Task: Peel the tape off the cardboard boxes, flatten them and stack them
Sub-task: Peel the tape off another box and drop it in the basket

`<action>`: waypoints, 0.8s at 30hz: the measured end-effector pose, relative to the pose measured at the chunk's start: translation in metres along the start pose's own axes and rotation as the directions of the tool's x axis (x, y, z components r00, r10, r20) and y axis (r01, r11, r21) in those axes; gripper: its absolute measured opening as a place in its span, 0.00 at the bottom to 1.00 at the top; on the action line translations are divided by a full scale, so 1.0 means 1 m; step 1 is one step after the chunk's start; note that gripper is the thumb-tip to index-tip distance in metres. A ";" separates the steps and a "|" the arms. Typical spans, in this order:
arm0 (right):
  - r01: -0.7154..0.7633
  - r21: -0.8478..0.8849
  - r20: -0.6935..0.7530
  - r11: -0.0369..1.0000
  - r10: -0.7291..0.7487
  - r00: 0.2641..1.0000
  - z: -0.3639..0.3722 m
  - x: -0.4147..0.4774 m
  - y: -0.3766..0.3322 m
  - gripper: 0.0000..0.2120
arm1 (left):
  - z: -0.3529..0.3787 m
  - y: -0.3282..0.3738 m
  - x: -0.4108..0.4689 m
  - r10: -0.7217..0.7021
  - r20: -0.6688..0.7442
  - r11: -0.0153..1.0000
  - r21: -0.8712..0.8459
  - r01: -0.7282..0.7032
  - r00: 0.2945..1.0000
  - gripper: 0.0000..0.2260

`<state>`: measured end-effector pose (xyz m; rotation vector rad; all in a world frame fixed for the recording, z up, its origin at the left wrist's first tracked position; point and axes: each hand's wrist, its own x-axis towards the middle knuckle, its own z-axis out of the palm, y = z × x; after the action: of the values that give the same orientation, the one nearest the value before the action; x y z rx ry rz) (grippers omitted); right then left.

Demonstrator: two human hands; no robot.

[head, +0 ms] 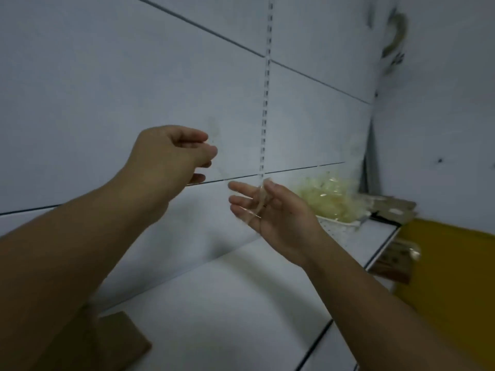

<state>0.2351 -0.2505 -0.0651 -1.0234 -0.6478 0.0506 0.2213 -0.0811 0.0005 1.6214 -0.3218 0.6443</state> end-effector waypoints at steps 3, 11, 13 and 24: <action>0.101 0.028 -0.198 0.995 -0.094 0.976 -0.027 -0.009 -0.024 0.09 | 0.048 -0.009 0.020 0.005 -0.027 0.994 -0.107 -0.008 1.000 0.05; 0.019 -0.554 -0.651 0.832 -0.448 0.613 -0.164 -0.028 -0.088 0.06 | 0.150 -0.060 0.074 0.018 -0.157 0.995 -0.092 -0.033 0.987 0.12; -0.082 -0.726 -0.583 0.683 -0.548 0.600 -0.196 -0.028 -0.104 0.06 | 0.173 -0.078 0.084 0.093 -0.134 0.995 -0.005 -0.095 0.987 0.12; -0.242 -0.944 -0.147 -0.224 -0.371 0.917 -0.341 0.039 -0.147 0.17 | 0.286 -0.175 0.156 0.029 -0.134 0.920 0.390 0.025 0.991 0.06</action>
<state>0.4078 -0.5817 -0.0482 -2.5940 -0.1800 -1.0303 0.5068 -0.3068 -0.0650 1.9451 -0.0940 0.8581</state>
